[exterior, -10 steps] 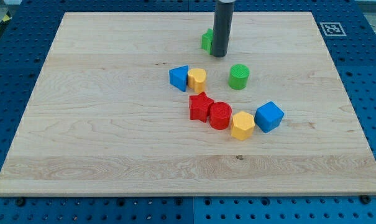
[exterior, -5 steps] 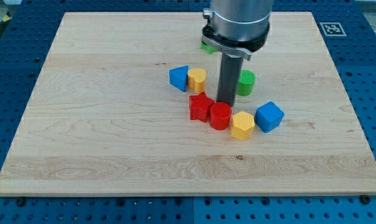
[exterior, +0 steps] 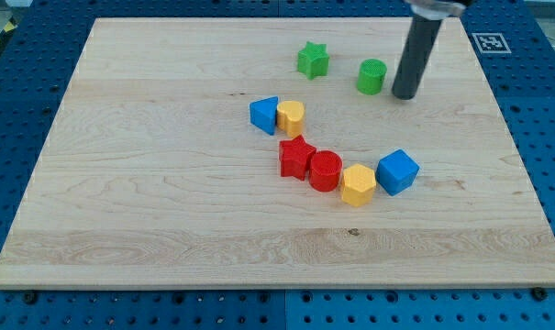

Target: Place the green circle to the right side of the green star

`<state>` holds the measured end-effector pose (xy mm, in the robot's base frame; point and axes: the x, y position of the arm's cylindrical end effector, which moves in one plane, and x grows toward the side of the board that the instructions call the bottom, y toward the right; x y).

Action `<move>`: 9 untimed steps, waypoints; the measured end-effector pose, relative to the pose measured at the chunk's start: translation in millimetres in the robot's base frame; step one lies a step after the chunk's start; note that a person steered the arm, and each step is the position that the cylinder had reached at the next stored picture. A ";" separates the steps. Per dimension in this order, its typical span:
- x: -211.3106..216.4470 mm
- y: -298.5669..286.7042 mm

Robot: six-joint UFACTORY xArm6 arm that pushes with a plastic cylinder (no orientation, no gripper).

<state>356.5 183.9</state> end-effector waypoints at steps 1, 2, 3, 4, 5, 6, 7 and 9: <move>-14.6 -8.5; -30.2 -32.7; -27.0 -14.4; 11.6 -14.2; 4.2 -38.0; -17.7 -62.9; -25.6 -71.2; 2.4 -77.9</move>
